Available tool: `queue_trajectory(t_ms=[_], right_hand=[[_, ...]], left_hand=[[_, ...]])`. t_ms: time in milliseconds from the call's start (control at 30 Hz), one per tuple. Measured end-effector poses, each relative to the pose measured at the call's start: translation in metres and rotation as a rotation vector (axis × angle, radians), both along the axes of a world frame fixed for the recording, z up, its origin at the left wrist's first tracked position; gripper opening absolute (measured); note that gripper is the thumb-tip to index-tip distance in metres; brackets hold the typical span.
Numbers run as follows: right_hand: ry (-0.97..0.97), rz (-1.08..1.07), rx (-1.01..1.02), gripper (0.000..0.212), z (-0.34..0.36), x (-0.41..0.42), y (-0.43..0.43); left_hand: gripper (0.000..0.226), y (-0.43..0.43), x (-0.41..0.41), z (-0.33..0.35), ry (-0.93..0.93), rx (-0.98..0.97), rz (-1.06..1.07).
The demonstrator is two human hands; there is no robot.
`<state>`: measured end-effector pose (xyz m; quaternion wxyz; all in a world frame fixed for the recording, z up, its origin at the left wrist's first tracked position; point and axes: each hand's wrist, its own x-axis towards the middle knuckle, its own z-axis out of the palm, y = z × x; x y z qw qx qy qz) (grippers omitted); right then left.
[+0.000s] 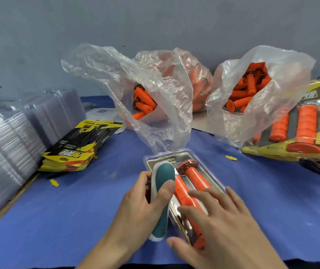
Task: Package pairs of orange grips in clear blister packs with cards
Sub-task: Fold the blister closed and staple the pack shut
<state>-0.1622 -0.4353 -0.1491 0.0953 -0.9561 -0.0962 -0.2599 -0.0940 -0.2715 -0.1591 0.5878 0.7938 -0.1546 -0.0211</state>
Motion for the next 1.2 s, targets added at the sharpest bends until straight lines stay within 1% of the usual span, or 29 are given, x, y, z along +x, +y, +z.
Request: queue_trajectory(t_ms=[33,133,233,333,433,467,500,600,667,700,767,800,900,967,1000,1067,1133,1200], right_hand=[[-0.037,0.012,-0.023,0.043,-0.001,0.001,0.0],[-0.189,-0.013,-0.106,0.023,-0.016,0.005,-0.002],[-0.249,-0.017,-0.183,0.023,-0.026,0.013,-0.022],[-0.218,-0.006,-0.231,0.038,-0.027,0.021,-0.049],[-0.176,-0.076,-0.215,0.032,-0.032,0.026,-0.059],[-0.163,-0.089,-0.21,0.035,-0.033,0.028,-0.056],[-0.161,-0.084,-0.213,0.035,-0.034,0.03,-0.053],[-0.167,0.004,-0.217,0.023,-0.037,0.035,-0.041],[-0.151,0.038,-0.203,0.028,-0.037,0.037,-0.038],[-0.143,0.044,-0.197,0.032,-0.037,0.037,-0.038],[-0.139,0.049,-0.183,0.035,-0.037,0.036,-0.038],[-0.14,0.049,-0.174,0.035,-0.036,0.036,-0.039],[-0.149,0.036,-0.169,0.035,-0.036,0.037,-0.039],[-0.153,0.039,-0.174,0.038,-0.036,0.038,-0.039],[-0.155,0.049,-0.177,0.04,-0.037,0.038,-0.039],[-0.167,0.083,-0.175,0.046,-0.038,0.04,-0.04],[-0.179,0.114,-0.193,0.05,-0.038,0.042,-0.041],[-0.186,0.134,-0.219,0.049,-0.039,0.042,-0.04]], left_hand=[[0.059,-0.002,-0.002,0.0,-0.007,-0.005,0.001],[0.062,-0.006,-0.007,-0.002,0.026,-0.029,-0.039],[0.065,-0.007,-0.006,-0.005,0.059,-0.015,-0.061],[0.066,-0.004,-0.003,-0.007,0.09,-0.01,-0.037],[0.062,-0.002,0.002,-0.009,0.123,-0.023,-0.022],[0.061,-0.002,0.002,-0.008,0.139,-0.043,-0.024],[0.06,-0.002,0.002,-0.008,0.158,-0.067,-0.031],[0.056,-0.004,-0.001,-0.005,0.2,-0.106,-0.097],[0.058,-0.003,-0.002,0.001,0.211,-0.114,-0.134],[0.063,-0.002,-0.002,0.003,0.23,-0.13,-0.137],[0.074,0.006,0.0,0.011,0.316,-0.142,-0.136],[0.078,0.012,0.0,0.016,0.392,-0.119,-0.153],[0.082,0.028,-0.002,0.029,0.683,0.098,-0.35],[0.084,0.028,-0.004,0.029,0.803,0.163,-0.404],[0.084,0.025,-0.005,0.026,0.828,0.168,-0.385],[0.08,0.019,-0.005,0.021,0.817,0.132,-0.317],[0.075,0.014,-0.003,0.018,0.786,0.068,-0.259],[0.073,0.01,-0.001,0.016,0.779,-0.019,-0.202]])
